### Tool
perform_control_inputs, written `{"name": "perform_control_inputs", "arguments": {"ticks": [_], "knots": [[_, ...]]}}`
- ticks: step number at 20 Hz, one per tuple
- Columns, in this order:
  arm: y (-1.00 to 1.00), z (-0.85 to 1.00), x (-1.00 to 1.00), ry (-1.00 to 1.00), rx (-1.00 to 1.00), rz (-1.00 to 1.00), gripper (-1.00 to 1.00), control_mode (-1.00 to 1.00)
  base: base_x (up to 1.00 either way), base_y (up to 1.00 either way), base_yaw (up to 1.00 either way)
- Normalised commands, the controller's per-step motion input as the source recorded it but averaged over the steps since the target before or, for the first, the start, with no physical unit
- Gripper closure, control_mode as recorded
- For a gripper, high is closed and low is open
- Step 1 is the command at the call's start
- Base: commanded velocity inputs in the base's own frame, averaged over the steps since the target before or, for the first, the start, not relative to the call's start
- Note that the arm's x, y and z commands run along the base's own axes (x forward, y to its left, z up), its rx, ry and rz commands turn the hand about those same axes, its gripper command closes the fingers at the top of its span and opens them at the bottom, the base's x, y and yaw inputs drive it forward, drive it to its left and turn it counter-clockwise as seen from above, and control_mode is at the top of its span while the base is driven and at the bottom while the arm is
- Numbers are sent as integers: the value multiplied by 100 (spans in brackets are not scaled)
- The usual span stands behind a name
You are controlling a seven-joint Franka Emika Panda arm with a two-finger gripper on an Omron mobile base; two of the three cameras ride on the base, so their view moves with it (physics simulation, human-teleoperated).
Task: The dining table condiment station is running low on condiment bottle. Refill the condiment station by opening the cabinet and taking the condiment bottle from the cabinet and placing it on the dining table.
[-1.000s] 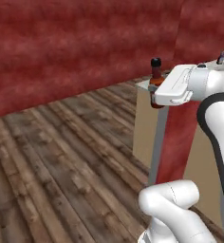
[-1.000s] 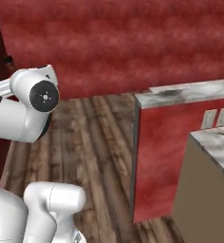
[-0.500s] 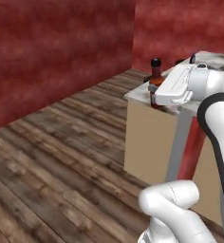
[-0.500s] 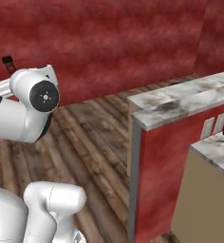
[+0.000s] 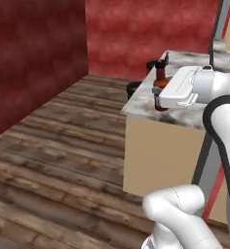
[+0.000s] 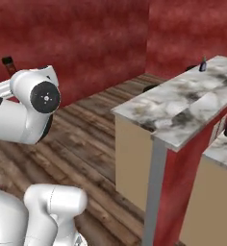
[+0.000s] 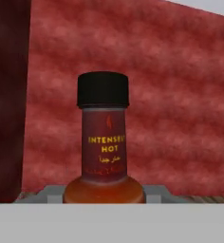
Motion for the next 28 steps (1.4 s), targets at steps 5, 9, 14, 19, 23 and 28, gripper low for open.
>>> {"name": "perform_control_inputs", "arguments": {"ticks": [5, 9, 14, 19, 23, 28], "knots": [[0, 0, 0, 0, 0, 0, 100, 100, 71, 100, -46], [0, 0, 0, 0, 0, 0, 100, 100, 67, 100, -44], [0, 0, 0, 0, 0, 0, 100, 100, 80, 100, -43], [0, 0, 0, 0, 0, 0, 100, 100, 93, 100, -44], [0, 0, 0, 0, 0, 0, 100, 100, 100, 100, -44], [0, 0, 0, 0, 0, 0, 100, 100, 99, 100, -44]]}}
